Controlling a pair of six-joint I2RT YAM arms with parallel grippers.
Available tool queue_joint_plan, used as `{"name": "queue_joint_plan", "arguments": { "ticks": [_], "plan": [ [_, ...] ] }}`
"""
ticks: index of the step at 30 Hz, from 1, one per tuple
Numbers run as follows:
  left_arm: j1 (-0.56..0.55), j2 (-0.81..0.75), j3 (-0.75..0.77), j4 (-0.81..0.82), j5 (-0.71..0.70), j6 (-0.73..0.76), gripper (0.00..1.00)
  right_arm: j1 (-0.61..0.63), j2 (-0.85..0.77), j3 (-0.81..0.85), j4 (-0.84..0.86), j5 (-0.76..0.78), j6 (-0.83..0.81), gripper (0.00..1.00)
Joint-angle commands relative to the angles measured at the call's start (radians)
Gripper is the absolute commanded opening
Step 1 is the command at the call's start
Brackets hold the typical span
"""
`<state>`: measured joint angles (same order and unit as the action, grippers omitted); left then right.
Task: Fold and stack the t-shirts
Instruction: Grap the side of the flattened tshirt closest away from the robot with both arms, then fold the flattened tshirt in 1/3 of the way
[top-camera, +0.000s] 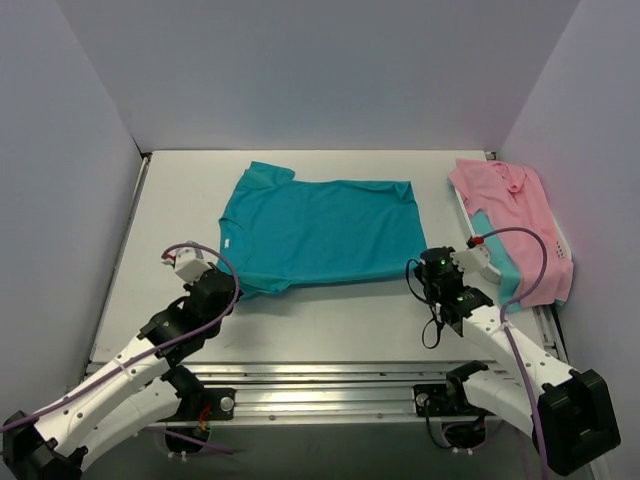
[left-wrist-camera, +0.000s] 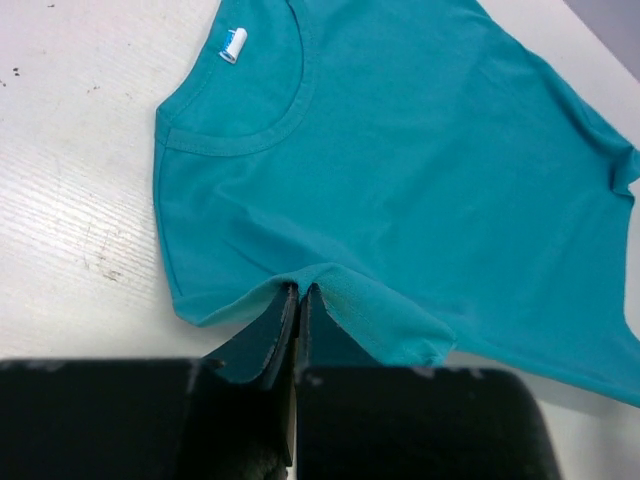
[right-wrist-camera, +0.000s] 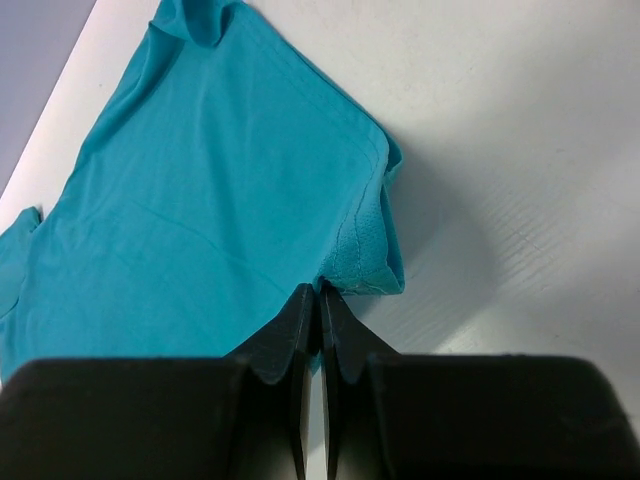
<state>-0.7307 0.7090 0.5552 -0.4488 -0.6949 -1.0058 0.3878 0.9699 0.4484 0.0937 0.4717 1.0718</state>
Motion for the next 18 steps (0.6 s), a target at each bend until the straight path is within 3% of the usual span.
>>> {"name": "queue_joint_plan", "arguments": {
  "ticks": [1,10,18],
  "plan": [
    [0.013,0.079,0.096,0.067,-0.031,0.065,0.02,0.003,0.041,0.082,-0.045,0.062,-0.024,0.0],
    [0.108,0.349,0.25,0.271,0.101,0.217,0.02,0.002,0.223,0.173,0.026,0.077,-0.019,0.0],
    [0.295,0.555,0.342,0.386,0.282,0.291,0.02,-0.02,0.392,0.252,0.092,0.094,-0.021,0.0]
  ]
}}
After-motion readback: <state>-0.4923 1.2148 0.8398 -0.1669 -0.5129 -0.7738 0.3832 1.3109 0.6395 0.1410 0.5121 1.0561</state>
